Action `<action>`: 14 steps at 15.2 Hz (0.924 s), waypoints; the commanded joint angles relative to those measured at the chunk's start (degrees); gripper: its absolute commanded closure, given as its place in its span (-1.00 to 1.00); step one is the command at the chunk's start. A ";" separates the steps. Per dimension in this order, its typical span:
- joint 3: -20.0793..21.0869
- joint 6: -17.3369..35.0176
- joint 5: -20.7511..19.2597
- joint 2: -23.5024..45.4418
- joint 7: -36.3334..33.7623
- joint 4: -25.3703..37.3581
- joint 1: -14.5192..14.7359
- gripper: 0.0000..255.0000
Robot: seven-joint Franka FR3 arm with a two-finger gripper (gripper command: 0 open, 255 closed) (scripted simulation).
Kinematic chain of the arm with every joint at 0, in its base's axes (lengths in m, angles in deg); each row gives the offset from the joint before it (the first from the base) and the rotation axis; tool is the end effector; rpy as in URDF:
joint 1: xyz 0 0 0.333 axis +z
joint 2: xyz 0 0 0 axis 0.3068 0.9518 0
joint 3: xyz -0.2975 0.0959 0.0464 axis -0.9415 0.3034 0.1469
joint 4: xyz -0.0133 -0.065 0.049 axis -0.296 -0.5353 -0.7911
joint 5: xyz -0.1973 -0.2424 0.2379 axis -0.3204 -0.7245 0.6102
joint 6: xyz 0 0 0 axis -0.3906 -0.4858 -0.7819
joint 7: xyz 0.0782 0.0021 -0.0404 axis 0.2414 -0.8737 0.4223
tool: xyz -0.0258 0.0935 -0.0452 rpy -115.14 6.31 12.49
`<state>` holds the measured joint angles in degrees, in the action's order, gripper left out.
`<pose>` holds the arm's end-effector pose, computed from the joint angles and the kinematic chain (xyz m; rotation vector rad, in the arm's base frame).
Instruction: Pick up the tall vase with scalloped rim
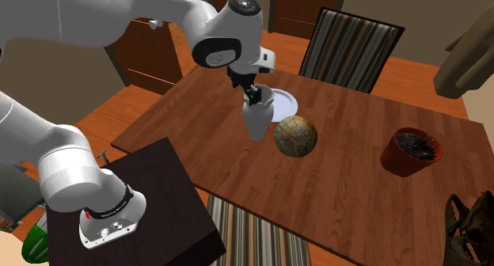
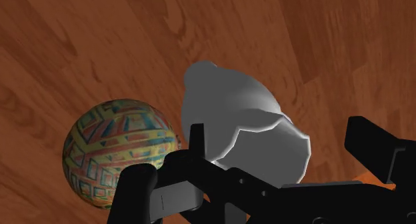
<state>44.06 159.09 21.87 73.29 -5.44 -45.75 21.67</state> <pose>0.5129 -0.0379 0.4560 -2.8976 -0.1190 -0.2173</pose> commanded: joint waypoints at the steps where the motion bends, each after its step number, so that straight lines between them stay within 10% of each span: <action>1: -0.36 1.34 2.40 4.83 1.55 3.24 0.34 -1.00; 14: 0.21 5.20 13.02 25.24 9.28 17.82 -1.41 -1.00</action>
<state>44.16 163.71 34.57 98.12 3.53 -27.74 20.27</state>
